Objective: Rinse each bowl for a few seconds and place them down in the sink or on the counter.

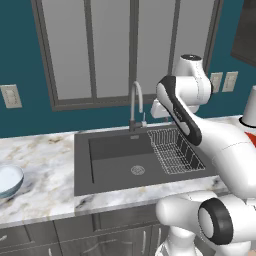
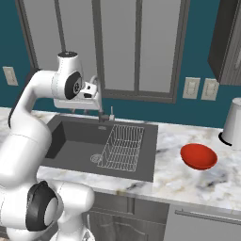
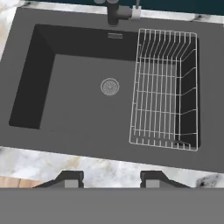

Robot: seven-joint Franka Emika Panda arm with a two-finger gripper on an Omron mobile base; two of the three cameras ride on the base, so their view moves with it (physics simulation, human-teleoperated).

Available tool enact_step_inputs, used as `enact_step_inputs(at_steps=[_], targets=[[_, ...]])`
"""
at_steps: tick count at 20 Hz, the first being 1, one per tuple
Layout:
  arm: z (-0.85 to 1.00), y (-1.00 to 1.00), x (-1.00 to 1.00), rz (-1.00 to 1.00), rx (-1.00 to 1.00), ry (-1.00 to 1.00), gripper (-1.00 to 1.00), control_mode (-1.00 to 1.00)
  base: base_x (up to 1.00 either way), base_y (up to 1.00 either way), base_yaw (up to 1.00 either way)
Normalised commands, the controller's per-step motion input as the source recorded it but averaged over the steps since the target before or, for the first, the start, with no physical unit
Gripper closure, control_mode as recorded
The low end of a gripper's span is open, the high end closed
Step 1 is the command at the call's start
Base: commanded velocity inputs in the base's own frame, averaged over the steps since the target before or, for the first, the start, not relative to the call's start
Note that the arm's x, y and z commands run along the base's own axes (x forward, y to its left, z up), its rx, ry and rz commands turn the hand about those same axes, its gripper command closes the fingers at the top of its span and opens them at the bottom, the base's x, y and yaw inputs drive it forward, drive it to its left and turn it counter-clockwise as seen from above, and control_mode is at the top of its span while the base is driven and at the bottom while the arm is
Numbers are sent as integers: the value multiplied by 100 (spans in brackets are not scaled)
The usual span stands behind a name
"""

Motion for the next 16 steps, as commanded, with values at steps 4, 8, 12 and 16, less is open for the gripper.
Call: enact_step_inputs(at_steps=[4,8,12,16], targets=[[-2,0,-4,0,1,-1,-100,-100,0,0,0],[-9,0,-9,0,1,0,-100,-100,0,0,0],[-12,-5,0,0,1,0,-100,-100,0,0,0],[-10,-13,0,0,1,-3,-100,-100,0,0,0]])
